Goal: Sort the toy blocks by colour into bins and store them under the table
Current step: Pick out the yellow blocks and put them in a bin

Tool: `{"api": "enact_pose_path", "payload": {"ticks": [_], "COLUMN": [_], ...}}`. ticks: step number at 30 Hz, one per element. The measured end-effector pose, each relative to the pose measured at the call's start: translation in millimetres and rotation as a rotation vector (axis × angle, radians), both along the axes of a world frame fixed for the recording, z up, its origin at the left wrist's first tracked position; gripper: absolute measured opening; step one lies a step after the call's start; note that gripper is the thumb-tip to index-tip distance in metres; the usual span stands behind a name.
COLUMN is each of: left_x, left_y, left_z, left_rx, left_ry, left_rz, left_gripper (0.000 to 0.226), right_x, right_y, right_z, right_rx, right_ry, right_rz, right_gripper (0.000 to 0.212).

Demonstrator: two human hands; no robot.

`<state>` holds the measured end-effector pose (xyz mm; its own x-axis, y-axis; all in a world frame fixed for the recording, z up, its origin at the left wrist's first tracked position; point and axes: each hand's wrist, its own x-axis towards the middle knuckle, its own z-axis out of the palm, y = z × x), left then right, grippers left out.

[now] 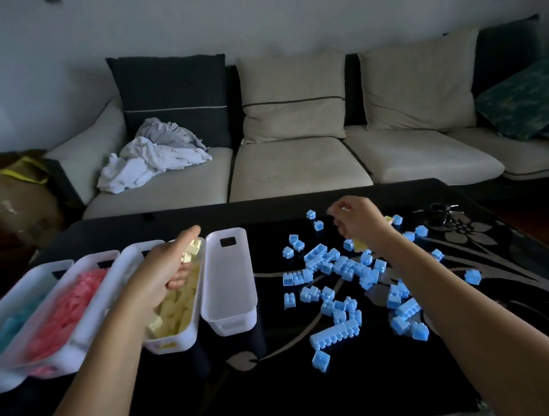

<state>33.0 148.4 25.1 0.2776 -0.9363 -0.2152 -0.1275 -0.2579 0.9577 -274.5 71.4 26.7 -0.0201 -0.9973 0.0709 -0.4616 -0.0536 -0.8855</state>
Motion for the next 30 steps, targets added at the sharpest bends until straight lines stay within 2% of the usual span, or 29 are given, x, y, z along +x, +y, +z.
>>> {"api": "enact_pose_path", "payload": {"ticks": [3, 5, 7, 8, 12, 14, 16, 20, 23, 26, 29, 30], "left_x": [25, 30, 35, 39, 44, 44, 47, 46, 44, 29, 3, -10], "left_y": [17, 28, 32, 31, 28, 32, 34, 39, 42, 42, 38, 32], "left_z": [-21, -35, -44, -48, -50, -52, -54, -52, -47, -33, -15, -11], "left_rx": [-0.01, -0.054, -0.017, 0.012, 0.075, 0.08, 0.063, 0.08, 0.073, -0.015, -0.151, -0.192], "left_ry": [-0.517, -0.794, -0.945, -0.966, -0.932, -0.928, -0.912, -0.839, -0.84, -0.918, -0.883, -0.845], "left_rz": [0.12, 0.099, 0.089, 0.083, -0.045, -0.1, -0.1, -0.07, -0.05, -0.018, -0.076, -0.117], "left_gripper": [0.049, 0.05, 0.051, 0.051, 0.044, 0.025, 0.026, 0.022, 0.018, 0.012, 0.008, 0.008], "right_x": [66, 107, 147, 165, 219, 230, 233, 227, 207, 165, 111, 88], "right_y": [5, 4, 4, 3, 14, 17, 18, 17, 12, 7, -5, -10], "right_z": [14, 11, 3, -1, -4, -2, 1, 3, 3, 3, -3, -6], "right_rx": [0.379, 0.612, 0.764, 0.801, 0.786, 0.696, 0.667, 0.716, 0.595, 0.489, 0.385, 0.372], "right_ry": [-0.485, -0.766, -0.943, -0.958, -0.88, -0.837, -0.781, -0.649, -0.521, -0.467, -0.326, -0.346], "right_rz": [0.183, 0.194, 0.182, 0.175, 0.182, 0.212, 0.241, 0.331, 0.401, 0.371, 0.455, 0.404], "right_gripper": [0.016, 0.018, 0.02, 0.019, 0.011, 0.027, 0.04, 0.035, 0.041, 0.05, 0.037, 0.03]}}
